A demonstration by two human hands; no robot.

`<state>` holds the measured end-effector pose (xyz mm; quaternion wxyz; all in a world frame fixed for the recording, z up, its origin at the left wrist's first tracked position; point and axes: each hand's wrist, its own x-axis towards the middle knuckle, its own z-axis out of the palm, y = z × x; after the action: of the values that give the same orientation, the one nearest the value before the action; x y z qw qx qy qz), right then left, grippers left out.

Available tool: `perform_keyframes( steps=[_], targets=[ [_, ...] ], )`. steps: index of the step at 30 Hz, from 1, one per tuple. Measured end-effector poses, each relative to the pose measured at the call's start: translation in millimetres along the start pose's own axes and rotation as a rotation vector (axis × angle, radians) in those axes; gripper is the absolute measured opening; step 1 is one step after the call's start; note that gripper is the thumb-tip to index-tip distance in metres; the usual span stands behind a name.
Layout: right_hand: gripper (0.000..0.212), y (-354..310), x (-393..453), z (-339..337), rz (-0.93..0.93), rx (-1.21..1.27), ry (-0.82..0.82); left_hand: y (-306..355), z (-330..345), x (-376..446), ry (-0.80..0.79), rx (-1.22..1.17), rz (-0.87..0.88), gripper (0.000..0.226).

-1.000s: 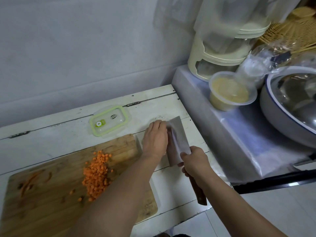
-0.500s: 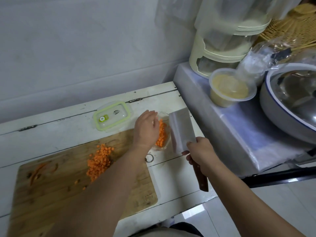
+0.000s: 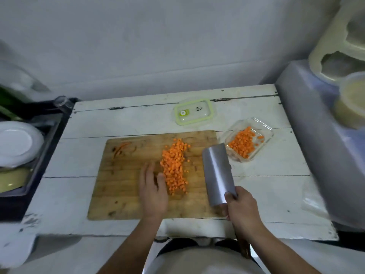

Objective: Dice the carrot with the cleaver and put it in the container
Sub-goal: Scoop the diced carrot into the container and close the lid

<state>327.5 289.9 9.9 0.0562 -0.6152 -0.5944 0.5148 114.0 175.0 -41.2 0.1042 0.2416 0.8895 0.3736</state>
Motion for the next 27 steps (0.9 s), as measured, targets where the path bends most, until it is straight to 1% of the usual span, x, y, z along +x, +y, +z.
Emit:
perform_keyframes(
  steps=[2,4,7,9,12,16,18,23,27],
  targets=[
    [0.014,1,-3,12,0.028,0.005,-0.005,5,10,1,-0.077,0.089,0.082,0.055],
    [0.013,1,-5,26,0.045,-0.003,-0.023,12,21,8,-0.142,0.145,0.107,0.059],
    [0.012,-7,-12,51,0.041,-0.030,-0.034,27,35,23,-0.175,0.152,0.119,0.060],
    [0.009,-16,-18,67,0.012,-0.061,-0.043,33,43,27,-0.185,0.150,0.151,0.057],
    [0.010,-22,-26,85,-0.002,-0.004,-0.070,31,47,21,-0.179,0.129,0.222,0.053],
    [0.012,-23,-31,87,0.025,0.080,-0.081,25,43,13,-0.155,-0.025,0.264,0.041],
    [0.013,-24,-32,84,0.031,0.120,-0.088,25,42,13,-0.147,-0.061,0.317,0.035],
    [0.013,-20,-27,79,0.071,0.182,-0.093,30,51,12,-0.162,-0.027,0.485,0.026],
    [0.013,-18,-26,75,0.076,0.194,-0.097,32,57,12,-0.128,0.057,0.619,0.024]
  ],
)
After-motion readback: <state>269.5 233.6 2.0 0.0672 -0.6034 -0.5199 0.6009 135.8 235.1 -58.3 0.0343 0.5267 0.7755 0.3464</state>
